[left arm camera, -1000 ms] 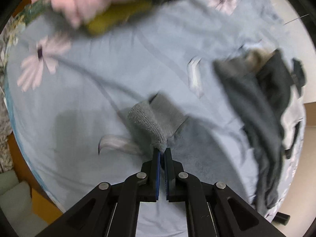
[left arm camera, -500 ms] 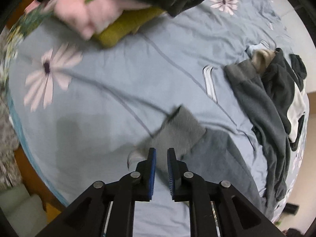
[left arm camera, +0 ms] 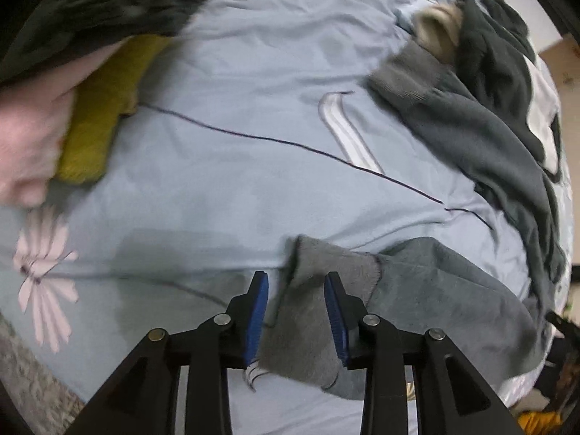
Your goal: Fold clothes
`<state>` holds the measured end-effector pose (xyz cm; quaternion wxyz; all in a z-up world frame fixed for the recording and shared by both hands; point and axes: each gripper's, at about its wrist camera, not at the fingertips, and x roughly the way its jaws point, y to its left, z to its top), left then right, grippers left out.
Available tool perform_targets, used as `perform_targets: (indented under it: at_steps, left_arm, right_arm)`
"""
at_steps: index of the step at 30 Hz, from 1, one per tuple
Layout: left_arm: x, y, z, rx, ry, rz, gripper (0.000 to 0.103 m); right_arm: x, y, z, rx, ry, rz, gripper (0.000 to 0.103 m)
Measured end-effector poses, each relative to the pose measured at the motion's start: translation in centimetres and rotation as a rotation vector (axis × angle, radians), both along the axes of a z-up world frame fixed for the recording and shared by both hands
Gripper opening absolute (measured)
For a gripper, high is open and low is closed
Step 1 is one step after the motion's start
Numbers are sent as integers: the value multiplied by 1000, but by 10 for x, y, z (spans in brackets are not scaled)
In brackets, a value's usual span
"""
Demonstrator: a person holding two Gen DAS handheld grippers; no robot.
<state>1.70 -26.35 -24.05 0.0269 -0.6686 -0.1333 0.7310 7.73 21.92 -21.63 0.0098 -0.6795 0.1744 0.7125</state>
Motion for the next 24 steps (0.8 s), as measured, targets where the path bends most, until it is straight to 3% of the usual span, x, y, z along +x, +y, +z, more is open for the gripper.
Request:
perform_targets:
  at_steps: [4, 8, 12, 13, 17, 21, 24]
  left_arm:
    - [-5, 10, -7, 38, -14, -74, 35]
    - [-6, 10, -7, 67, -3, -86, 34]
    - [-5, 8, -4, 78, 9, -82, 34]
    - [-5, 8, -3, 74, 12, -85, 33]
    - [-1, 10, 5, 75, 32, -94, 19]
    - [0, 11, 13, 61, 61, -109, 3]
    - [-11, 3, 24, 67, 107, -82, 3]
  right_arm:
    - [-13, -1, -26, -58, -104, -120, 15]
    - [-13, 11, -33, -125, -128, -348, 43]
    - [-8, 8, -40, -70, -216, -463, 43]
    - [-6, 6, -41, -55, -239, -474, 41]
    - [4, 5, -44, -44, -276, -501, 4]
    - [10, 14, -40, -87, -251, -543, 0]
    - [0, 28, -16, -97, -143, -560, 0]
